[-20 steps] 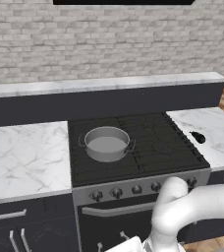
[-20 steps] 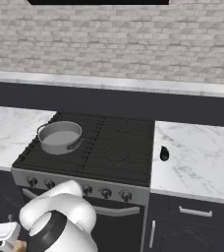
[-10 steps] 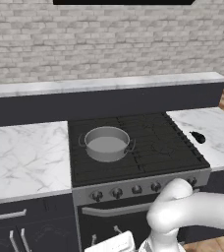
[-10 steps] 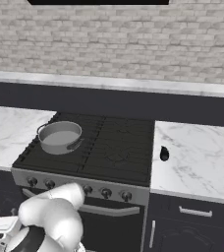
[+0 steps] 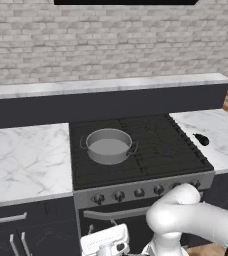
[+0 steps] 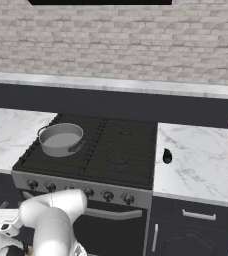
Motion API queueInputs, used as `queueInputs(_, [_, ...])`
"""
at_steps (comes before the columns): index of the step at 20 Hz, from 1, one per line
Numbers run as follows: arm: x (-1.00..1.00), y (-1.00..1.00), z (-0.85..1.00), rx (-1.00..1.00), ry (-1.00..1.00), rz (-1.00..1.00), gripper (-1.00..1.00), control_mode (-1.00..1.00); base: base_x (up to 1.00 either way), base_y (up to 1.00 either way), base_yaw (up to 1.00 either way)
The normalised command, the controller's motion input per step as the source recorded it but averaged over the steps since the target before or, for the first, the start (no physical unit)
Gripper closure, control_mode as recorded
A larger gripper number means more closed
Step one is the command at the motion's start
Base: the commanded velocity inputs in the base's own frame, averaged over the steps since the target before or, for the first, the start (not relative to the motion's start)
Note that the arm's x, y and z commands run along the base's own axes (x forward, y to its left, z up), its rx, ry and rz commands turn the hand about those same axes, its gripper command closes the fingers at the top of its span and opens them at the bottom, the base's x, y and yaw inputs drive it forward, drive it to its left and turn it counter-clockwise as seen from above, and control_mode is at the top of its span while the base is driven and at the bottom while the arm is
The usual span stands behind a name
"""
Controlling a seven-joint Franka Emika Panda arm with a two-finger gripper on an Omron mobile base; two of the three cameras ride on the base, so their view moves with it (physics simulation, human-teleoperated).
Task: Turn on the burner for the pot on the stove. Wait thirty seconds for the pot to heat up. Then add the eggplant to the pot.
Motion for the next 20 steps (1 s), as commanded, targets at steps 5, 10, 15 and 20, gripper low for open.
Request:
queueInputs(5, [0.65, -0.40, -0.03, 0.20, 0.02, 0.00, -1.00, -1.00, 0.00, 0.00, 0.00])
queueInputs(10, [0.57, -0.21, -0.05, 0.15, 0.03, 0.03, -1.00, -1.00, 0.00, 0.00, 0.00])
queueInputs(15, [0.61, 0.00, -0.20, 0.15, 0.06, 0.09, -1.00, -1.00, 0.00, 0.00, 0.00])
queueInputs(20, [0.49, -0.10, -0.33, 0.20, 0.07, 0.13, -1.00, -1.00, 0.00, 0.00, 0.00])
